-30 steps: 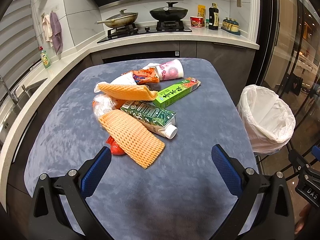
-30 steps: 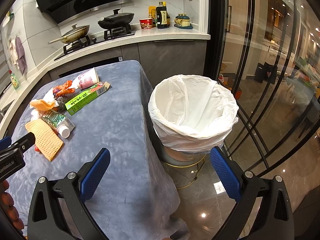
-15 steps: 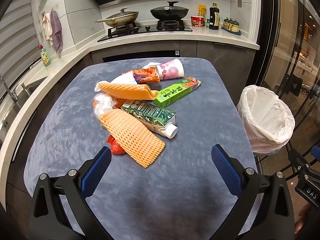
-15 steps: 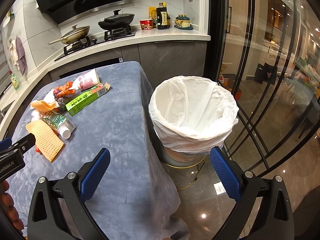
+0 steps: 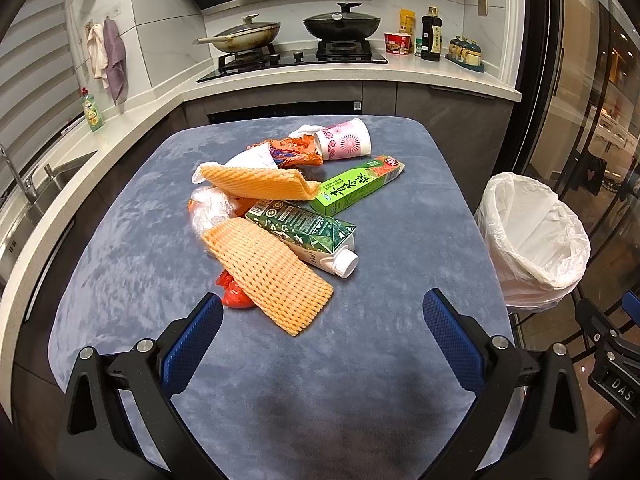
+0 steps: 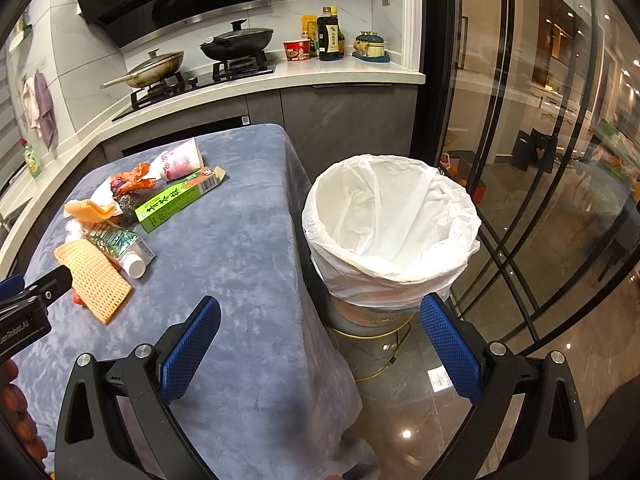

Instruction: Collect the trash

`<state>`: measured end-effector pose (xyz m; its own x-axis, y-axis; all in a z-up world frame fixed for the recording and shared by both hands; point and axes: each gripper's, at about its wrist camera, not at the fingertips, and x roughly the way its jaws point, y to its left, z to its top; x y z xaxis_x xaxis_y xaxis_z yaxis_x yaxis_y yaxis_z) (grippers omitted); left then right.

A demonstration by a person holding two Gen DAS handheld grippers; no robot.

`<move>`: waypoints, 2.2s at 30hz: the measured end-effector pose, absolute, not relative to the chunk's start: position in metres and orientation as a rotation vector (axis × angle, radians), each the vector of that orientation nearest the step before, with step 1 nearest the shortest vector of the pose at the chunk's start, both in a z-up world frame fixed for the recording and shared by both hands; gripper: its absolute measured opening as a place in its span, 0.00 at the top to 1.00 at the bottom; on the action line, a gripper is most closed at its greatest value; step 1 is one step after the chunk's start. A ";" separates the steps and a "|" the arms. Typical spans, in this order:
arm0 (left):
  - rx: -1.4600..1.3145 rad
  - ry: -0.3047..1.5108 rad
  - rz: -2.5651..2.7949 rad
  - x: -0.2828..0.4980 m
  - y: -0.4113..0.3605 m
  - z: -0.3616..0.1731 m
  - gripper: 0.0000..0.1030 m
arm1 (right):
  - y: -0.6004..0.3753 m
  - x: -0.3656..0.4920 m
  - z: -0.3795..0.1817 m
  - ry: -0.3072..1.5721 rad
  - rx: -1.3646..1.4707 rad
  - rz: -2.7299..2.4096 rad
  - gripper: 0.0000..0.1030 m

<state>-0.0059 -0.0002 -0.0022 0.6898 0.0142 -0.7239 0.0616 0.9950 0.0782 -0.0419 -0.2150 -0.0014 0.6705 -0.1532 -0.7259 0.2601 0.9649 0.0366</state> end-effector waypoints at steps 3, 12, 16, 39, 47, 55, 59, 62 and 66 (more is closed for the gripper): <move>0.095 0.812 -0.024 -0.007 0.001 -0.001 0.07 | -0.213 -0.042 0.000 0.801 0.136 -0.228 0.07; 0.083 0.820 -0.013 -0.002 0.007 0.004 0.07 | -0.209 -0.040 0.003 0.797 0.127 -0.212 0.07; 0.080 0.823 -0.011 -0.001 0.009 0.004 0.07 | -0.205 -0.038 0.002 0.797 0.125 -0.203 0.07; 0.030 0.845 0.019 0.009 0.036 -0.001 0.07 | -0.185 -0.033 0.004 0.796 0.088 -0.164 0.07; -0.043 0.879 0.051 0.024 0.074 -0.011 0.07 | -0.171 -0.019 -0.003 0.814 0.096 -0.124 0.07; -0.167 0.969 0.050 0.056 0.118 -0.041 0.07 | -0.130 0.015 -0.008 0.819 0.075 -0.047 0.07; -0.211 1.010 -0.003 0.072 0.120 -0.057 0.07 | -0.115 0.031 -0.014 0.831 0.070 -0.035 0.07; -0.225 1.023 -0.036 0.081 0.116 -0.065 0.16 | -0.105 0.042 -0.019 0.844 0.071 -0.030 0.07; -0.224 1.031 -0.086 0.092 0.113 -0.069 0.51 | -0.092 0.051 -0.023 0.857 0.062 -0.023 0.07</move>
<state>0.0924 0.1131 -0.0688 0.5128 -0.1760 -0.8403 -0.0346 0.9737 -0.2250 0.0515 -0.0916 -0.0234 0.6544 0.0051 -0.7562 0.0448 0.9980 0.0455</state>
